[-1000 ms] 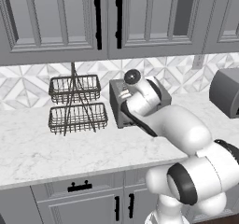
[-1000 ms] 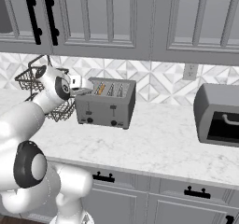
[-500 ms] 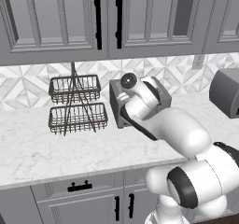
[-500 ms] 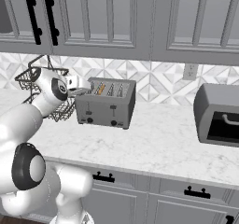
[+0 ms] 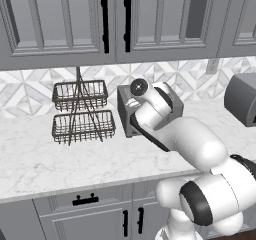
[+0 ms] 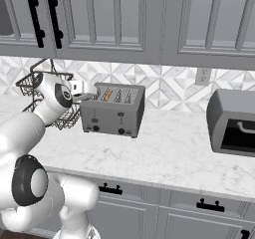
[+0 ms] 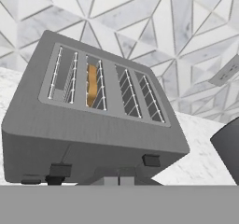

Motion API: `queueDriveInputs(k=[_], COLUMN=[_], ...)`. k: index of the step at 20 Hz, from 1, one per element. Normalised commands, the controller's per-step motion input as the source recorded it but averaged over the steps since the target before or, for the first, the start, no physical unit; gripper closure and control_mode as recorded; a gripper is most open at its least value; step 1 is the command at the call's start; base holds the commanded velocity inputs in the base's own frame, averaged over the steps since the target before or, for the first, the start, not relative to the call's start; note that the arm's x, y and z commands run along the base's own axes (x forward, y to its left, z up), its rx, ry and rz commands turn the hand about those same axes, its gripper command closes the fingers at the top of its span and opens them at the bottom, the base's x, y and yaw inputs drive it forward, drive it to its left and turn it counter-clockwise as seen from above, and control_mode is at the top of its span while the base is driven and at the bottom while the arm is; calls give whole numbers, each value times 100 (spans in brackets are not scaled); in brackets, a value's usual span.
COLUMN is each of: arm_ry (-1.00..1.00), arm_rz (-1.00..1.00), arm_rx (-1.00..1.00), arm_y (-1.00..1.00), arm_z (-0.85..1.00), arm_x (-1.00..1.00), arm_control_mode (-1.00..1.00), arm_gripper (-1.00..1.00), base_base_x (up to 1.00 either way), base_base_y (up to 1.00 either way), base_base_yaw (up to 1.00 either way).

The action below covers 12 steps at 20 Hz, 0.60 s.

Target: Start the toaster. Once the lever pops up, take the bread to the plate on the dining counter.

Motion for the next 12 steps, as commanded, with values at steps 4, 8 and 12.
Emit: queueDriveInputs(k=[4,8,12], arm_ry=[0,0,0], arm_rz=[0,0,0], arm_rx=[0,0,0], arm_y=[0,0,0], arm_z=[0,0,0], arm_x=[0,0,0], arm_control_mode=[-100,-100,-100], arm_gripper=[100,-100,-100], base_base_x=[0,0,0], base_base_y=[0,0,0], base_base_yaw=[0,0,0])
